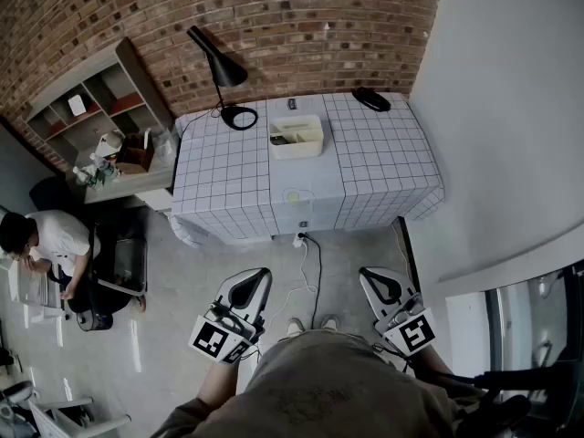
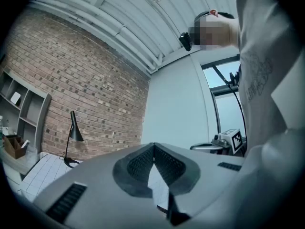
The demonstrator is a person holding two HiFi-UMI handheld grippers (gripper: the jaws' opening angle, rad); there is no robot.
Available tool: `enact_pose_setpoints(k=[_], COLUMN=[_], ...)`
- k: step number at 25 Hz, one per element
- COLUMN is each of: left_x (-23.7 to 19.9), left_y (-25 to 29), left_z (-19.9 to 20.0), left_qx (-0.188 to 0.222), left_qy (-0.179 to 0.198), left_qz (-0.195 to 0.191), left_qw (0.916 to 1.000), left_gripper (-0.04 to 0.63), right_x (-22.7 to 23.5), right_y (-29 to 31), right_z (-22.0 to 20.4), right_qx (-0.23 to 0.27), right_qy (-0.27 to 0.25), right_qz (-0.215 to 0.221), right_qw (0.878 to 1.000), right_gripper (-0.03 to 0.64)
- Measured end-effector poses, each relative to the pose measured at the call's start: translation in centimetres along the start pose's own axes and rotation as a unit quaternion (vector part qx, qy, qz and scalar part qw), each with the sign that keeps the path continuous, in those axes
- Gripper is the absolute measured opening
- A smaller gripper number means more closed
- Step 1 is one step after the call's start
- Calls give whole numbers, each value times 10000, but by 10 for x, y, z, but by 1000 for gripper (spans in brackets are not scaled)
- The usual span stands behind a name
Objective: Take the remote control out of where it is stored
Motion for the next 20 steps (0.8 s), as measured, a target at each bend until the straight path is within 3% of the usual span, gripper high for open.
enact_pose_setpoints(k=[20], left_x=[-5], left_y=[14], left_z=[-8], left_qx=[-205], left_qy=[184], left_qz=[57], left_qw=[9996], left_gripper=[5], right_x=[21], right_y=[4], right_z=[-7], right_qx=[-17], right_qy=[300], right_qz=[75], right_qw=[9995], right_gripper=[12])
Point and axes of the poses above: the fingertips, and each gripper's own axes: y forward along the fingers, x to its right, z out of its top, the point moved 9 cm from there along -y, backward along the fingers, and after that the axes turned 3 degrees about -y, right-handed, at the moved point
